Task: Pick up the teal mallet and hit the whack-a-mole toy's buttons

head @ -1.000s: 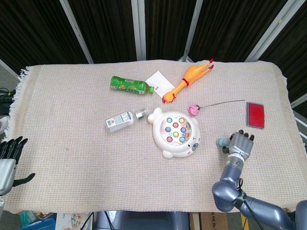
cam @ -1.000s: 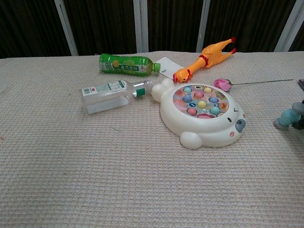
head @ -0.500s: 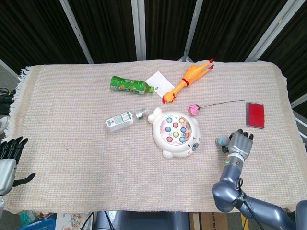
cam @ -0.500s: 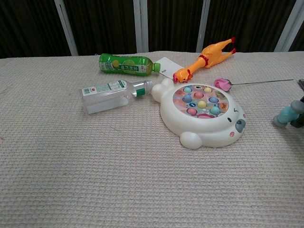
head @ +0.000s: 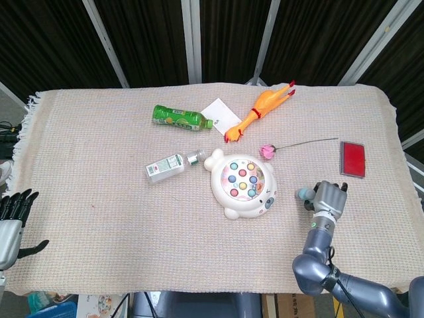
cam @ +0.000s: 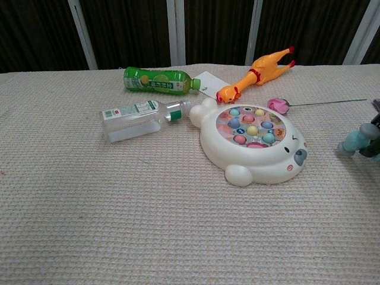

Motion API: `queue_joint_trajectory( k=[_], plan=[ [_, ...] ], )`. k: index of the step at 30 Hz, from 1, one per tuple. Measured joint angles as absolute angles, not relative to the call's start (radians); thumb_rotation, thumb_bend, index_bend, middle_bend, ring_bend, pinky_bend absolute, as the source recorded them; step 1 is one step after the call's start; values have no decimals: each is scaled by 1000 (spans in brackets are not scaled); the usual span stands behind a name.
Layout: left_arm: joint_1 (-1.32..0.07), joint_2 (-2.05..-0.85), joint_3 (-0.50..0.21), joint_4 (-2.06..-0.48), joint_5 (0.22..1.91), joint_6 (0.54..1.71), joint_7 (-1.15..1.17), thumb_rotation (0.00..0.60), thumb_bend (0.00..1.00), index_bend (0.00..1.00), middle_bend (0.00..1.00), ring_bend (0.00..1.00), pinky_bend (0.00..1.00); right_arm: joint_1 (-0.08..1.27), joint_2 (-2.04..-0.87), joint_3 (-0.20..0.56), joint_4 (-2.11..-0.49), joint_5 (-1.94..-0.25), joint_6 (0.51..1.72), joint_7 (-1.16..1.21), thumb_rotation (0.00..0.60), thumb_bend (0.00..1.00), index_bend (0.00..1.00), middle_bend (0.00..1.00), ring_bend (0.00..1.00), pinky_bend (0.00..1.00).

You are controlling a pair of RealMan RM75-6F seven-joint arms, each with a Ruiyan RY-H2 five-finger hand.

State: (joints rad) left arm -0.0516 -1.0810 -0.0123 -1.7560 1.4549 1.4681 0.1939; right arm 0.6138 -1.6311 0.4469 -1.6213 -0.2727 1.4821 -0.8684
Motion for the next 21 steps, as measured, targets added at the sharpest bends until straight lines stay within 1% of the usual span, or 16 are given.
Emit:
queue_joint_trajectory(
  k=[5, 10, 21],
  plan=[
    [-53, -1082, -12, -1756, 1454, 1465, 197, 600, 0, 71, 0, 0, 0, 617, -1630, 437, -1624, -286, 1485, -871, 600, 465, 731, 424, 316, 83],
    [-53, -1082, -13, -1757, 1451, 1464, 198, 600, 0, 71, 0, 0, 0, 618, -1629, 430, -1625, -295, 1483, -869, 600, 467, 740, 464, 383, 104],
    [-54, -1082, -12, -1758, 1449, 1463, 200, 600, 0, 72, 0, 0, 0, 621, -1630, 422, -1632, -312, 1486, -868, 600, 467, 745, 531, 423, 129]
  ],
)
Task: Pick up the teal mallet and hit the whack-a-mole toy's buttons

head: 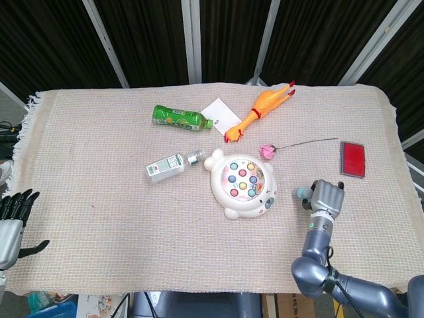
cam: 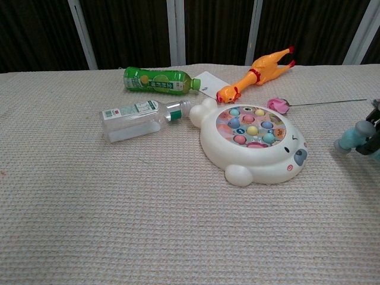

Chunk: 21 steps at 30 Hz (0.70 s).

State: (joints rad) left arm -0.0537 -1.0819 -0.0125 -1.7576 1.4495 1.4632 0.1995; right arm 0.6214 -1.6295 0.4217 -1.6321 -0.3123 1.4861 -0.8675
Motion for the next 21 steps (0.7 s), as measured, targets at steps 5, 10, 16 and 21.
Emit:
queue_joint_trajectory(
  k=[5, 10, 16, 21],
  plan=[
    [-55, -1082, -12, -1758, 1447, 1461, 202, 600, 0, 72, 0, 0, 0, 624, -1634, 417, -1632, -319, 1489, -868, 600, 469, 757, 551, 441, 149],
    [-55, -1082, -12, -1759, 1447, 1461, 202, 600, 0, 72, 0, 0, 0, 625, -1636, 415, -1633, -327, 1486, -863, 600, 474, 761, 575, 465, 163],
    [-55, -1081, -12, -1760, 1446, 1461, 202, 600, 0, 72, 0, 0, 0, 625, -1635, 412, -1640, -334, 1480, -857, 600, 478, 768, 589, 478, 163],
    [-55, -1081, -12, -1760, 1445, 1460, 202, 600, 0, 72, 0, 0, 0, 625, -1633, 410, -1647, -350, 1482, -848, 600, 479, 775, 592, 478, 163]
  ],
)
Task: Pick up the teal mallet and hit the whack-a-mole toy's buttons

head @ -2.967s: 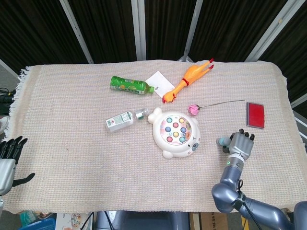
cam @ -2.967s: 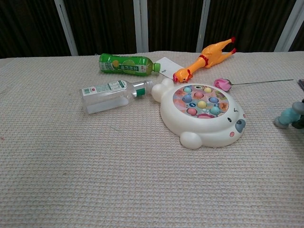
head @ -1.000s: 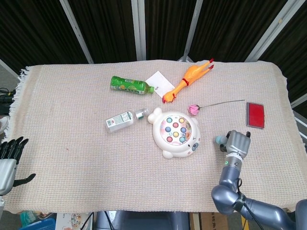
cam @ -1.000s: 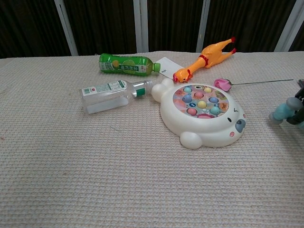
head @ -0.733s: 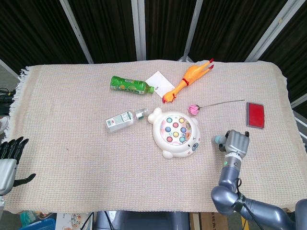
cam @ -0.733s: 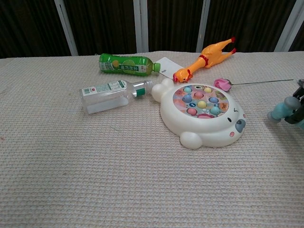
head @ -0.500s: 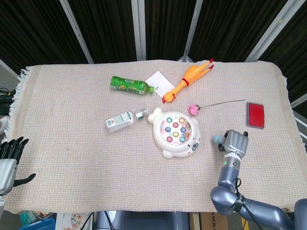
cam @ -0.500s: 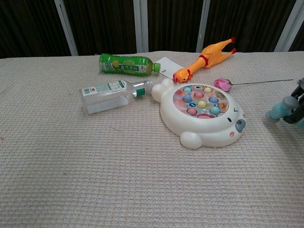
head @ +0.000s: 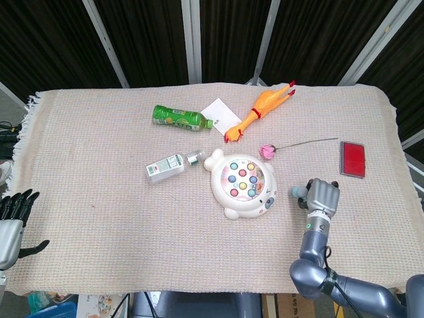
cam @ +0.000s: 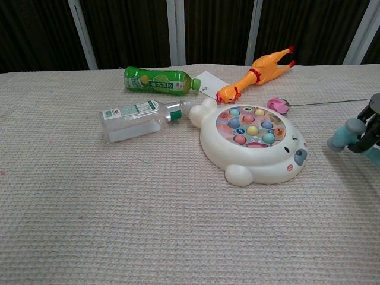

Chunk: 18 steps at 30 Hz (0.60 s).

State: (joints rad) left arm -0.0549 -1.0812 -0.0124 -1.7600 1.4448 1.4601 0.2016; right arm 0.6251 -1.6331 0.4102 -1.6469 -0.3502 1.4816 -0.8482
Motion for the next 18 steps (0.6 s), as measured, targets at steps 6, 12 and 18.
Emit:
queue_joint_trajectory(
  k=[6, 12, 18],
  plan=[
    [-55, -1081, -12, -1761, 1445, 1461, 203, 600, 0, 73, 0, 0, 0, 621, -1623, 411, -1659, -359, 1472, -833, 600, 502, 779, 593, 478, 167],
    [-55, -1081, -12, -1761, 1445, 1461, 203, 600, 0, 74, 0, 0, 0, 617, -1604, 415, -1683, -355, 1458, -827, 600, 505, 791, 599, 484, 171],
    [-55, -1081, -12, -1761, 1445, 1461, 203, 600, 0, 76, 0, 0, 0, 613, -1583, 417, -1715, -358, 1446, -818, 600, 511, 820, 617, 502, 193]
  ],
)
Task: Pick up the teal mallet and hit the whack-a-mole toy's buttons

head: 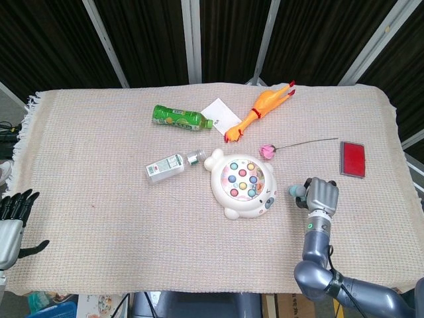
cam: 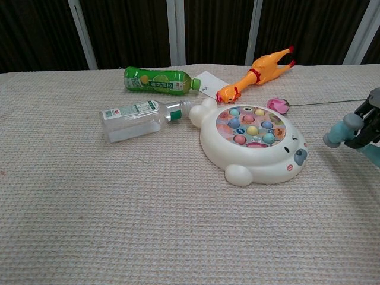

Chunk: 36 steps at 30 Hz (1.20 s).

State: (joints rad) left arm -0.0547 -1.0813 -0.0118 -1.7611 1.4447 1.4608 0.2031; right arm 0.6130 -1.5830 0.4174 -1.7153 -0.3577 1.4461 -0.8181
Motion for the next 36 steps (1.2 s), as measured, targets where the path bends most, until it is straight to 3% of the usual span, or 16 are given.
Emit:
queue_joint_trajectory(
  k=[12, 36],
  plan=[
    [-53, -1082, -13, -1765, 1443, 1465, 205, 600, 0, 76, 0, 0, 0, 623, -1529, 412, -1836, -360, 1463, -857, 600, 515, 827, 629, 516, 196],
    [-48, -1097, -33, -1758, 1415, 1485, 227, 600, 0, 76, 0, 0, 0, 841, -1521, 495, -1933, -98, 1584, -1135, 600, 552, 832, 628, 516, 196]
  ],
)
